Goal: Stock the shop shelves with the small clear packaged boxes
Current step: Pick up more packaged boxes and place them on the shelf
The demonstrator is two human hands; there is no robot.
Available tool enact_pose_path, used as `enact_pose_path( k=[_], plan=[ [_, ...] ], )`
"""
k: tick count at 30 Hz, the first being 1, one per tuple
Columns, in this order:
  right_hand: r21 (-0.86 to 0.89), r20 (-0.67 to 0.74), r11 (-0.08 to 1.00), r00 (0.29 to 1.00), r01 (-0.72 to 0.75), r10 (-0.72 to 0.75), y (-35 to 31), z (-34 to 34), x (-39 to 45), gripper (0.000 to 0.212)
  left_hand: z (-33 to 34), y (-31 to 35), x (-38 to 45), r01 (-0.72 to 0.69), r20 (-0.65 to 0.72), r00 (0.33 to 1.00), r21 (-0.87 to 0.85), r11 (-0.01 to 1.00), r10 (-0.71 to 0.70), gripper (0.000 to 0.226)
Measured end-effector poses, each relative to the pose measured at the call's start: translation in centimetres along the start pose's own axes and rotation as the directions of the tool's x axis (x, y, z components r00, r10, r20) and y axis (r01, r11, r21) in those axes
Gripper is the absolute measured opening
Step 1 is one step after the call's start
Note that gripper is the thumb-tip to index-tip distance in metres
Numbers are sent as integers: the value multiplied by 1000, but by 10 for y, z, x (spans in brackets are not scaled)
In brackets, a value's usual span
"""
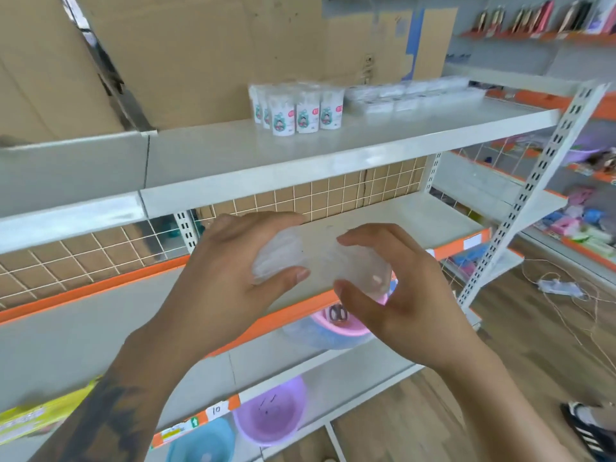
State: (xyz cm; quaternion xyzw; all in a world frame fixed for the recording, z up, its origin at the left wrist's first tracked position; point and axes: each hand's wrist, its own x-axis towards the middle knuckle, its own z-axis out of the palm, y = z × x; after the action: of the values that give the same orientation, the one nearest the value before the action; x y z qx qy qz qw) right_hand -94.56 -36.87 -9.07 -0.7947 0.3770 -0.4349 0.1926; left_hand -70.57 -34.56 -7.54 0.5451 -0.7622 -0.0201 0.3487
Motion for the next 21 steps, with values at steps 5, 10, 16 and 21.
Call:
enact_pose_path(
  k=[5, 10, 16, 21],
  plan=[
    [-52, -20, 998, 1000, -24, 23, 45, -41, 40, 43, 41, 5, 73, -38, 8, 999, -25, 999, 38, 56],
    [-106, -61, 994, 997, 31, -38, 80, -83, 97, 42, 66, 15, 151, -98, -66, 993, -23, 995, 97, 57],
    [-77, -43, 997, 999, 25, -29, 119, -117, 153, 44, 84, 20, 222, -48, -72, 996, 9, 999, 49, 54],
    [-106, -25, 994, 999, 22, -25, 158, -136, 203, 43, 91, 30, 267, 17, -28, 999, 97, 995, -15, 59]
  ],
)
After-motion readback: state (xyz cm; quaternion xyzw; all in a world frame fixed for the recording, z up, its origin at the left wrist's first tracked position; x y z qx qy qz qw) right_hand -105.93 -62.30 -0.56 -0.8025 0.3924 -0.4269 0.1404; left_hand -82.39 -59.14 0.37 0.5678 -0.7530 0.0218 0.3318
